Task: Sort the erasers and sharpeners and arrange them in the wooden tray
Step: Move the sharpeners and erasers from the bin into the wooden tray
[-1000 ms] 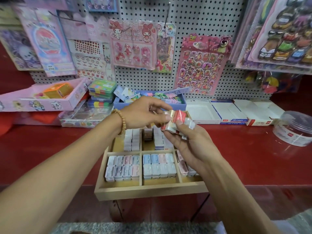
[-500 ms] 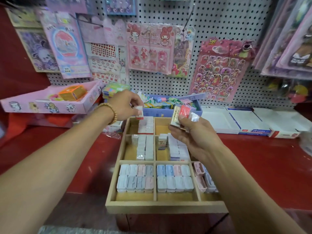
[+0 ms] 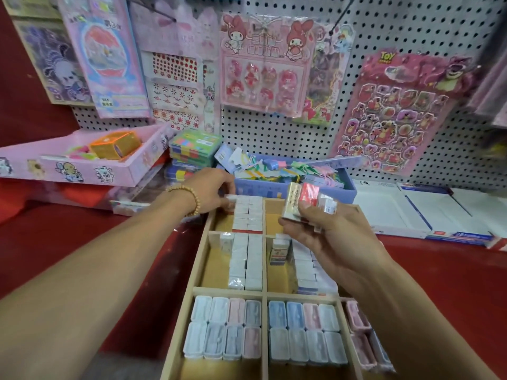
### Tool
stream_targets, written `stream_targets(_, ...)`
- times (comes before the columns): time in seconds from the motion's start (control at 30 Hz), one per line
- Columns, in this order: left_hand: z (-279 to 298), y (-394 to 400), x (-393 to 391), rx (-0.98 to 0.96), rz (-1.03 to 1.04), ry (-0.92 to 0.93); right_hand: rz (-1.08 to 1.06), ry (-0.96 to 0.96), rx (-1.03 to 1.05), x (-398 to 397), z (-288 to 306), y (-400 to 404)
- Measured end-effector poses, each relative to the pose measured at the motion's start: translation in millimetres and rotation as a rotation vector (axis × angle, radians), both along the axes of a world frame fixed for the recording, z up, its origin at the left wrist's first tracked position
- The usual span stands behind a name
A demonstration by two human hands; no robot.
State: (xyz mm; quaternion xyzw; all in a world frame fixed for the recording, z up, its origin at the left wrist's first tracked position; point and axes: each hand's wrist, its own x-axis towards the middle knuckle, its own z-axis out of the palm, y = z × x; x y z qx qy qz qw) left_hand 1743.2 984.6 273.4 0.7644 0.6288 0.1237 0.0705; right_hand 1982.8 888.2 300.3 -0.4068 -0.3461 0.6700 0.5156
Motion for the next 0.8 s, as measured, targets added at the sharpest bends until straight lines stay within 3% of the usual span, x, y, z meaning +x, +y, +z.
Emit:
stream_targets(0.23, 16, -9, 3, 0.020, 0.095, -0.075, 0.032, -0.043, 0.024, 3, 0, -10)
stream_targets(0.37, 52, -41, 29, 0.188, 0.043, -0.474, 0.009, -0.048, 0.038, 14, 6, -22)
stream_targets(0.5, 77, -88, 75, -0.005, -0.220, -0.716, 0.031, -0.100, 0.091, 28, 17, -39)
stream_targets(0.6, 86, -107, 105, -0.148, -0.342, -0.688, 0.050, -0.128, 0.120, 45, 24, -56)
stream_targets(0.8, 96, -128, 155, -0.195, -0.436, -0.615, 0.004, -0.125, 0.160, 86, 32, -90)
